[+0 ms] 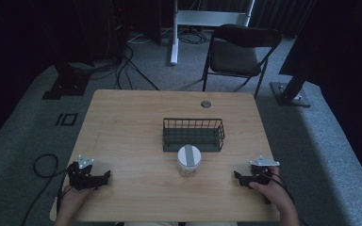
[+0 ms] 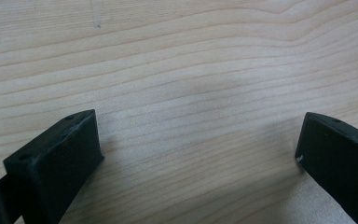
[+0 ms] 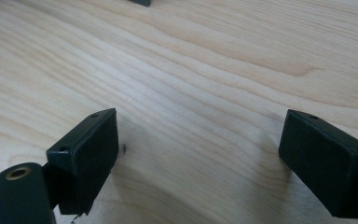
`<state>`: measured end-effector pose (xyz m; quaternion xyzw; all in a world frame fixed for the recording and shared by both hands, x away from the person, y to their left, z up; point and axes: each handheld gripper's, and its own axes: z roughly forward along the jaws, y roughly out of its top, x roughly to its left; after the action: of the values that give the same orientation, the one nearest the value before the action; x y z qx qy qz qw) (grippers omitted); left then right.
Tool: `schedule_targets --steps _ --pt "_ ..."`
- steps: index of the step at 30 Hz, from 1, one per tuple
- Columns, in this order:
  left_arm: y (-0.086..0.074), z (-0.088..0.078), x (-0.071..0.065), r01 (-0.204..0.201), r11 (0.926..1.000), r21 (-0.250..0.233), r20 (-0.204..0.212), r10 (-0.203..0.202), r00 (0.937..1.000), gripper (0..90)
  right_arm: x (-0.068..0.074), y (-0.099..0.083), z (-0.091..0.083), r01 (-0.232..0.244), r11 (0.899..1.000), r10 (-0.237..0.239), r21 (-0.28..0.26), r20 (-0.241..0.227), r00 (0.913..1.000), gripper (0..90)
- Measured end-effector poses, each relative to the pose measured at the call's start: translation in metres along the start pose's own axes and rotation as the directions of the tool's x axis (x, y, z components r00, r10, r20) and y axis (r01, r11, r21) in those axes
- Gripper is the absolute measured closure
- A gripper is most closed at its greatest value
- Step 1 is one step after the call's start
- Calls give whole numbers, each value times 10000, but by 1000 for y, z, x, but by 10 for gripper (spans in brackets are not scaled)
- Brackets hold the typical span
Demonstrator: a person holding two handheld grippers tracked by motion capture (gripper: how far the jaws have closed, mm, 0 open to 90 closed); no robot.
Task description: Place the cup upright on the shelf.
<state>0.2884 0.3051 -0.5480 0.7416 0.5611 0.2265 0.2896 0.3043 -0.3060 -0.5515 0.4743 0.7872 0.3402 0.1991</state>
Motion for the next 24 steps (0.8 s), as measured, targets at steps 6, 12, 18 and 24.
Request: schedule_targets --steps 6,12,18,24 --pt "0 0 0 -12 10000 16 13 12 10000 2 -1 -1 -1 139 9999 -139 -6 -140 9998 114" --pt "-1 -1 0 -3 10000 -1 1 3 10000 2 -1 0 0 169 9999 -169 1 -195 9997 113" --pt "-1 -1 1 -14 10000 -3 14 14 10000 1 -2 0 0 176 9998 -176 -3 -196 9997 113" --pt "-1 -1 1 -13 10000 -7 15 13 10000 1 -1 0 0 129 9999 -129 -3 -142 9998 113"
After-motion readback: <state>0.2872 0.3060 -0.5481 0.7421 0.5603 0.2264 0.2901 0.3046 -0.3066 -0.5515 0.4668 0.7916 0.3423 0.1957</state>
